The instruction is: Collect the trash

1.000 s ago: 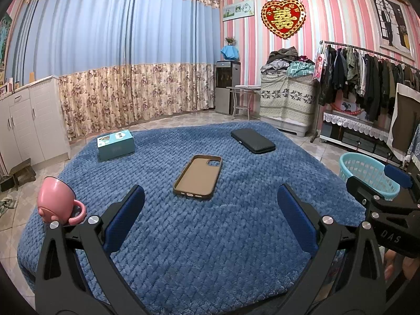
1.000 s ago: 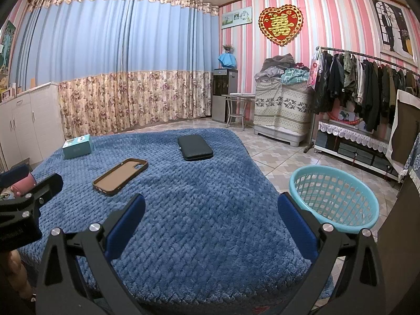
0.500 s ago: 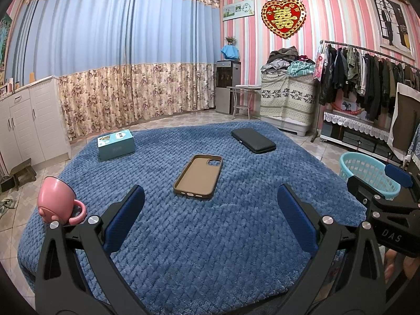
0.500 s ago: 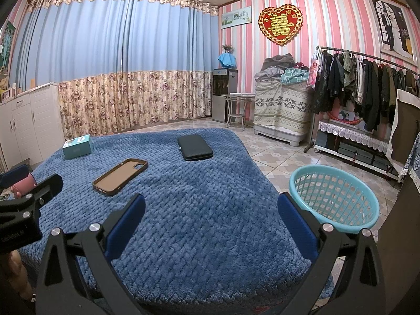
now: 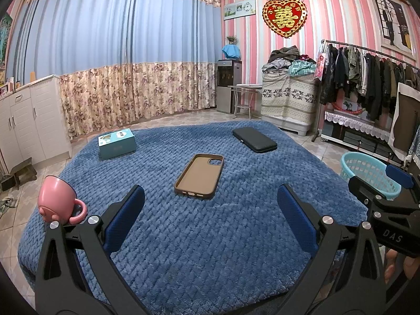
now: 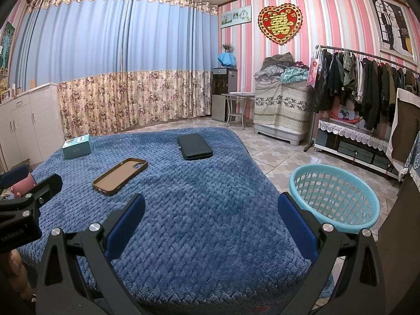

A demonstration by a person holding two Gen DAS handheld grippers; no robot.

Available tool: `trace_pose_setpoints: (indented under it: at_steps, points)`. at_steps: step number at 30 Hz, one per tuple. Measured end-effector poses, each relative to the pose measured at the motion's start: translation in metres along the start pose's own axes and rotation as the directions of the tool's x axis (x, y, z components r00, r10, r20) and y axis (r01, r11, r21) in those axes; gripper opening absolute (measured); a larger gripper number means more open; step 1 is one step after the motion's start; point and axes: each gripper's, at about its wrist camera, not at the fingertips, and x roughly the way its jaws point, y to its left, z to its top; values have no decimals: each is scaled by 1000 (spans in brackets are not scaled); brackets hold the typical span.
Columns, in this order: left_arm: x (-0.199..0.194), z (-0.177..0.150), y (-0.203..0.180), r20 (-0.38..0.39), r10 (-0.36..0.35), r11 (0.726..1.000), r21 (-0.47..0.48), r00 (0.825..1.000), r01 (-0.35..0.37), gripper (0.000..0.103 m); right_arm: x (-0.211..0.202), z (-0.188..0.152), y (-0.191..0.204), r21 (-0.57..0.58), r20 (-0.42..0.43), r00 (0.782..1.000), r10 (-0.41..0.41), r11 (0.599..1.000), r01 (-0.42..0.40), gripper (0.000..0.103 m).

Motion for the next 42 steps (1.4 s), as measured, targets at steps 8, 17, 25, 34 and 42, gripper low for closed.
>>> trace_pose_setpoints:
  at_steps: [8,17,25,34,42]
  points:
    - [-1,0,1,2,1,1000,1,1000,-1,98,0,1,0,0,0,1000,-1,1000,1,99]
    - [-3,0,3,14,9,1000,15,1000,-9,98,-1,1,-1,1,0,1000,0,1000,0,99]
    - [-8,-3,17,24,8,999,33,1000,-9,98,-1,2,-2,2,0,1000,0,1000,0,99]
    - [-12,-2,32,29,4,999,32,1000,-5,98,-2,2,-2,2,-1,1000,1,1000,-1,99]
    - [-15,-2,50,21,-1,1000,28,1000,1,98,-2,3,-1,4,-2,1000,1,1000,-1,99]
